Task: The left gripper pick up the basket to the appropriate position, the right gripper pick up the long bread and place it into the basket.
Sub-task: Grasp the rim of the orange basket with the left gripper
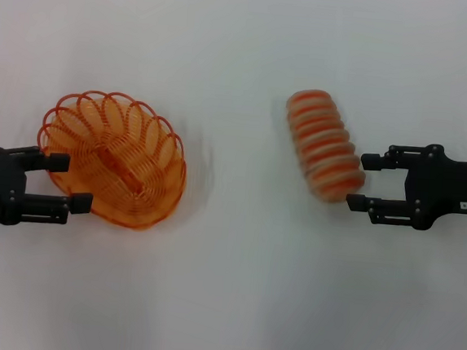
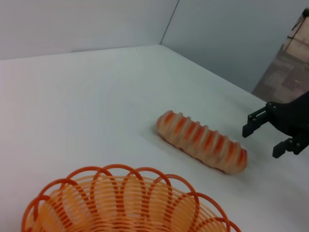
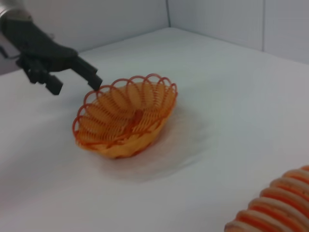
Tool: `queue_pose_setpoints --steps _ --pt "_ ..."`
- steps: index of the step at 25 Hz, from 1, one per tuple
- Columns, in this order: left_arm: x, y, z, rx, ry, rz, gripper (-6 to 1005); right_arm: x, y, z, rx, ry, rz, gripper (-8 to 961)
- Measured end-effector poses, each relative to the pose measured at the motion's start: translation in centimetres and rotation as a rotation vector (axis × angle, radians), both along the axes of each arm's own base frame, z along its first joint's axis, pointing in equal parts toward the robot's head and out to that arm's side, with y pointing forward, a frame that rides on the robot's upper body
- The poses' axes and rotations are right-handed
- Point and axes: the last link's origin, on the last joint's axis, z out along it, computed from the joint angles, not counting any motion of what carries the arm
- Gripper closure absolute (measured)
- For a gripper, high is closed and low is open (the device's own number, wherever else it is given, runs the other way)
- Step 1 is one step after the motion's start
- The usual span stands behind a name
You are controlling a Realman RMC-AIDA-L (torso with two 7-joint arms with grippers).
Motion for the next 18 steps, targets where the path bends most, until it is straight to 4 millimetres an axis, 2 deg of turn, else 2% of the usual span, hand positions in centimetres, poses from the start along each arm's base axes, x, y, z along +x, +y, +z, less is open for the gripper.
queue_pose_setpoints --steps 5,18 --pt "0.50 -0.27 0.30 -0.032 -0.015 -0.030 99 0.00 -0.10 0.16 0.028 -0.036 0.099 237" --pt "0.32 0.08 0.29 0.003 -0.008 -0.010 117 0.19 0.09 0.60 0.056 -0.038 0.100 236"
